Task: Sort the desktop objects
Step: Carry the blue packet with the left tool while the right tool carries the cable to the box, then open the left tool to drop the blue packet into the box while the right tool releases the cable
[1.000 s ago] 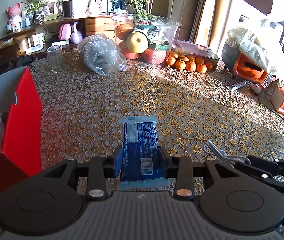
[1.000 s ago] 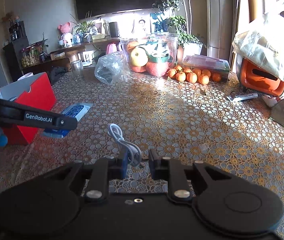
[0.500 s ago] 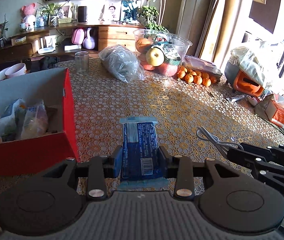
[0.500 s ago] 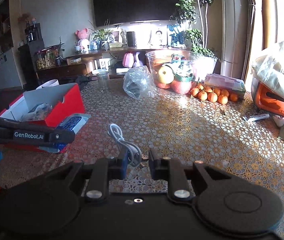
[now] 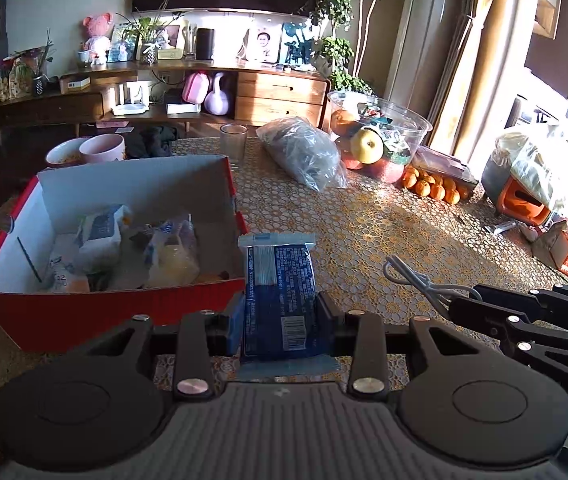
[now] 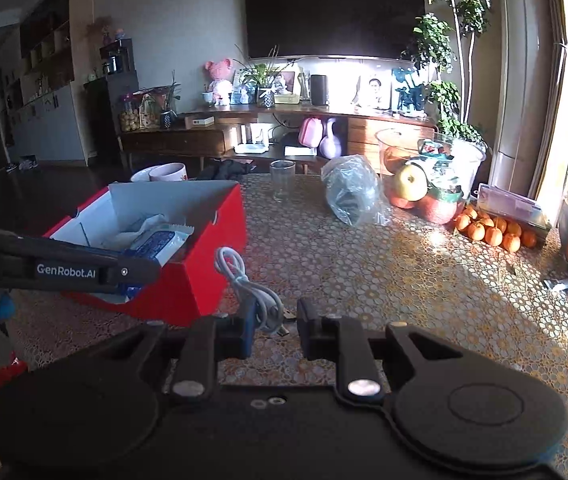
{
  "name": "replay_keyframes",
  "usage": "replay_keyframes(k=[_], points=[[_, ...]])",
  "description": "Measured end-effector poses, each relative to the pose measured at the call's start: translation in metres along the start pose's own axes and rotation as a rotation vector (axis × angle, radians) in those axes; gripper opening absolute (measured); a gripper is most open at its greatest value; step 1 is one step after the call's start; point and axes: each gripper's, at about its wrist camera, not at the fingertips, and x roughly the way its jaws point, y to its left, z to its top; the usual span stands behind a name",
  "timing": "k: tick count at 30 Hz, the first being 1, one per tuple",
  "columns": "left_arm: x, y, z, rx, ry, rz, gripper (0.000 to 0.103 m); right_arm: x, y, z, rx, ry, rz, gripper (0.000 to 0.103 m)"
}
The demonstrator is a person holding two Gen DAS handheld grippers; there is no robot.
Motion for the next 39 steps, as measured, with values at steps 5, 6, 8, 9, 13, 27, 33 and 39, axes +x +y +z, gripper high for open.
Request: replay_keyframes(k=[5,6,8,9,13,27,33,39], points=[[-0.001,0.029,0.001,-0.021,0.002,0.026,0.036,0.017,0.026,0.011,-0.041,0.012,0.034,0.021],[-0.001,0.035,0.001,-0.029,0.003,0.032,0.036,0.021,0.030,0.013,-0.044,0.015,0.041,0.021],[-0.001,0.046,0.002,-0.037,0.002,0.043,0.036,0.030,0.040,0.018,-0.050,0.024,0.057,0.021],[-0.002,0.052,0.002,-0.043,0.000,0.049,0.036,0.034,0.044,0.020,-0.054,0.026,0.063,0.021],[-0.003,0.073,0.006,-0.057,-0.003,0.064,0.036,0.047,0.058,0.031,-0.085,0.024,0.081,0.021],[0.014,0.141,0.036,-0.061,0.013,0.160,0.036,0.094,0.106,0.058,-0.242,0.048,0.130,0.021],[0.031,0.163,0.051,-0.040,0.035,0.183,0.036,0.115,0.119,0.063,-0.277,0.073,0.143,0.021],[0.056,0.185,0.062,-0.042,0.074,0.207,0.036,0.140,0.128,0.072,-0.295,0.100,0.145,0.021]])
